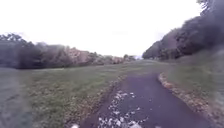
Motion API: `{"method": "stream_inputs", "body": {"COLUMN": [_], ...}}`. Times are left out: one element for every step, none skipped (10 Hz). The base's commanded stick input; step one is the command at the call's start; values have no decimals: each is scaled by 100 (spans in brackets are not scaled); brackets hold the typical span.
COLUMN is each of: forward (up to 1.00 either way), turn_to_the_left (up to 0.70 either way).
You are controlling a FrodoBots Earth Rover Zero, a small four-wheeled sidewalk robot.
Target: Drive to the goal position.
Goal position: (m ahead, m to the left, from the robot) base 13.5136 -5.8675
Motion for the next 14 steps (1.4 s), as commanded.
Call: {"method": "stream_inputs", "body": {"forward": [60,26,12,0,0,0,0,0,0,0,0,0,0,0], "turn_to_the_left": [-3,-9,-25,-60,-60,-60,-60,-60,-60,-60,-60,-60,-60,-60]}}
